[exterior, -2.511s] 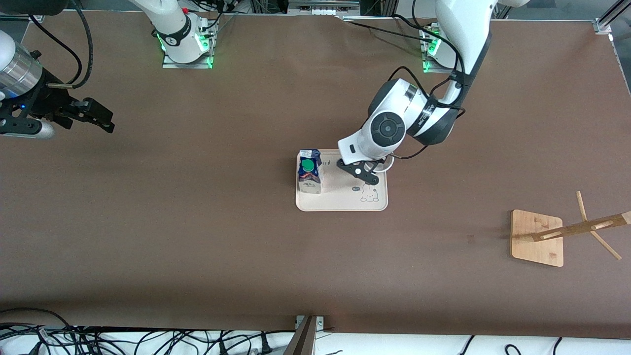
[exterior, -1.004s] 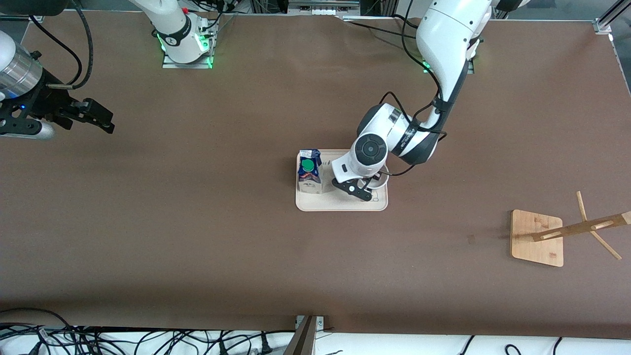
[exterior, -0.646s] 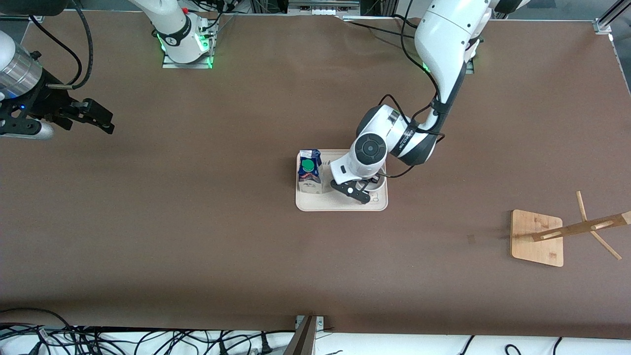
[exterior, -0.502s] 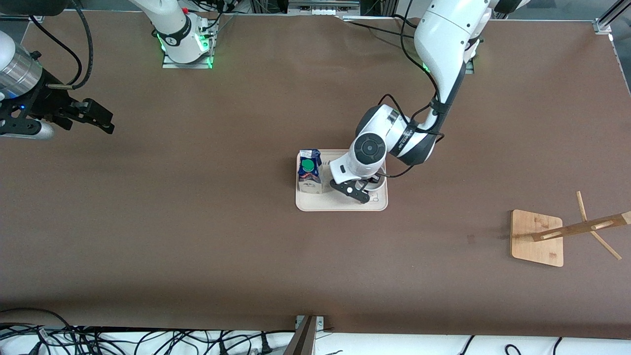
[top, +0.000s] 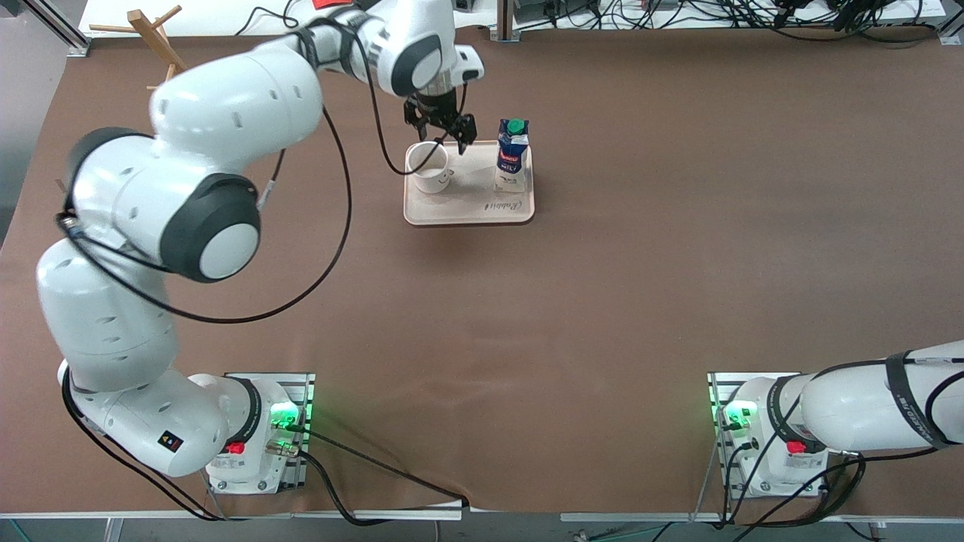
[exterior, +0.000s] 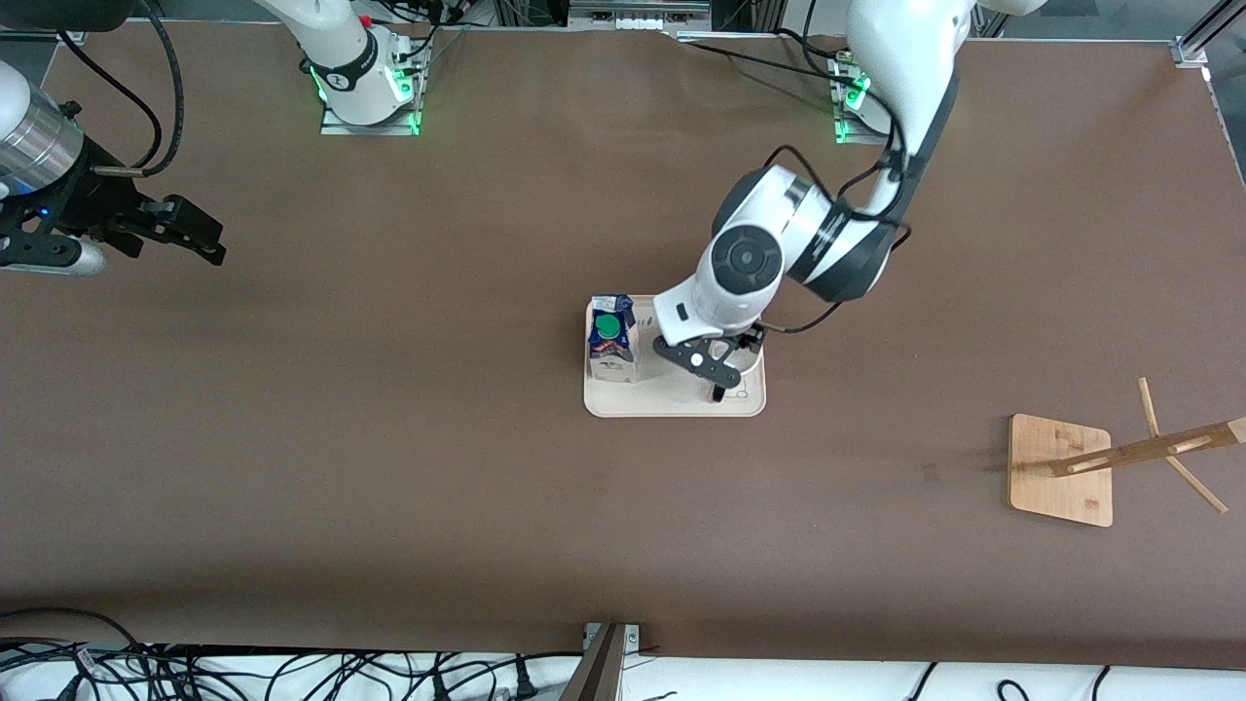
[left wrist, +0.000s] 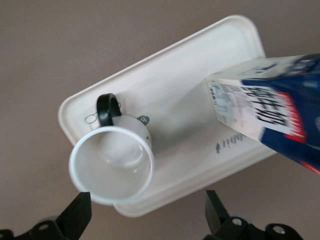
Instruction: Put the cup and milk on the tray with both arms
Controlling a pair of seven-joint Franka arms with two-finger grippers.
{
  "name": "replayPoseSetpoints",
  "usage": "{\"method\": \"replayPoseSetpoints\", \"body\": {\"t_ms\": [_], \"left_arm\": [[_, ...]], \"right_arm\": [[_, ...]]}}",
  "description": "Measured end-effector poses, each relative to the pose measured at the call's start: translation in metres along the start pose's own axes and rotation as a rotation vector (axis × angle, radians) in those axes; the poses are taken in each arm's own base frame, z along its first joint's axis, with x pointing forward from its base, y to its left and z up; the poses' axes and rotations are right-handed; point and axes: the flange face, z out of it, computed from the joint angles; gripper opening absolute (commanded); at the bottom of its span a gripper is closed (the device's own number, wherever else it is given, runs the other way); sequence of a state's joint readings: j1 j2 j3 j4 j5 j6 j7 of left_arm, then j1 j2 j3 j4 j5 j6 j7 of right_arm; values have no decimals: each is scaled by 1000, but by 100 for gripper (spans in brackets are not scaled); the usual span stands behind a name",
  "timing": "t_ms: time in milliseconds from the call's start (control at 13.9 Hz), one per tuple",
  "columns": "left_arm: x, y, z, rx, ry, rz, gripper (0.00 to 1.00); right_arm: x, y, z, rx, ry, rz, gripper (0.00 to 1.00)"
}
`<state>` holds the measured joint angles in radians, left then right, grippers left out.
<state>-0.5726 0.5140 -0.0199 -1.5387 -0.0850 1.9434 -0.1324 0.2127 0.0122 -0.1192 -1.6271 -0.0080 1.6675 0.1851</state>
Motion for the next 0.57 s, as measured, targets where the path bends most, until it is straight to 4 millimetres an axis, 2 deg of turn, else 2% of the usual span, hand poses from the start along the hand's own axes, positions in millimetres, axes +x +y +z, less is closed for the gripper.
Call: {"method": "replayPoseSetpoints", "body": {"t_ms": [143,215,287,430,574], "left_arm": [[-18,-11,-65,-5,35,-13,100],[-27,-27,-95,-9,61,-34,100],[-35,-49,-123,-12,86,-65,100],[-56,-109,-173,-9,131,-152,100],[-79,-171,-210,-10,177,-249,100]], "right_arm": [[0,0,0,0,0,0,100],[0,0,0,0,0,0,100],[0,0,0,0,0,0,100],[0,0,0,0,0,0,100],[0,0,0,0,0,0,100]]}}
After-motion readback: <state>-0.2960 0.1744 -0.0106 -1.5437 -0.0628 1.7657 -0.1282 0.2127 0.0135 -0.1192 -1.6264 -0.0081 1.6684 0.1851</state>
